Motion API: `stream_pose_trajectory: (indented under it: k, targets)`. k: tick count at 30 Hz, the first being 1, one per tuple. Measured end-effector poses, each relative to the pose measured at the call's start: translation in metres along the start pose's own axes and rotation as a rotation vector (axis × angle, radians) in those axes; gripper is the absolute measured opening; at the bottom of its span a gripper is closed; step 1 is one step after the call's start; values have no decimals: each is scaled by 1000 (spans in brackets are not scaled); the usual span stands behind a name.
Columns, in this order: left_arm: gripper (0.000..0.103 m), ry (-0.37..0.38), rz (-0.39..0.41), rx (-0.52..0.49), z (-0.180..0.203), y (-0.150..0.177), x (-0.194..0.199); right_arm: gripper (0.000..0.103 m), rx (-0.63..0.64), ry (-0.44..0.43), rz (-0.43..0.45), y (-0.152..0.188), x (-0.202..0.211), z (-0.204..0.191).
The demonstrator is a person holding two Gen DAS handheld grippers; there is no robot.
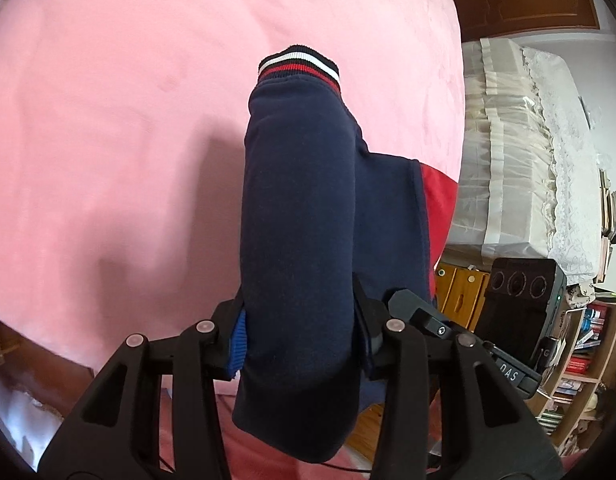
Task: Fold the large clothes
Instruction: 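Carry the bundle with both tools onto the stack of folded clothes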
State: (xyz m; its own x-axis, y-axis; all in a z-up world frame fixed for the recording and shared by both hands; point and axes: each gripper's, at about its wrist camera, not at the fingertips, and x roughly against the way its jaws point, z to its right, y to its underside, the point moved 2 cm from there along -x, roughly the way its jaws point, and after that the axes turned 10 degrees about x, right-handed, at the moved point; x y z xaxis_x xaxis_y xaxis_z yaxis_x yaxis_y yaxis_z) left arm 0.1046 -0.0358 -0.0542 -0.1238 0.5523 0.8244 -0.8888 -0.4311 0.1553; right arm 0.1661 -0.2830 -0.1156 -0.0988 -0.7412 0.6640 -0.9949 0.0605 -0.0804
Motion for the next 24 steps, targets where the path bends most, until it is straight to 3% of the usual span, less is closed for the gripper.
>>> stream_pose_trajectory:
  k: [5, 11, 17, 24]
  targets:
    - [39, -13, 80, 1, -36, -13, 81, 28, 68, -48, 0, -8, -53, -87]
    - [39, 13, 168, 27, -120, -46, 185, 28, 149, -88, -22, -28, -148, -211]
    - [39, 18, 242, 1, -210, -108, 294, 28, 188, -108, 7, -58, -275, -350]
    - [39, -104, 309, -56, -274, -199, 417, 28, 244, -155, 15, -104, -427, -505]
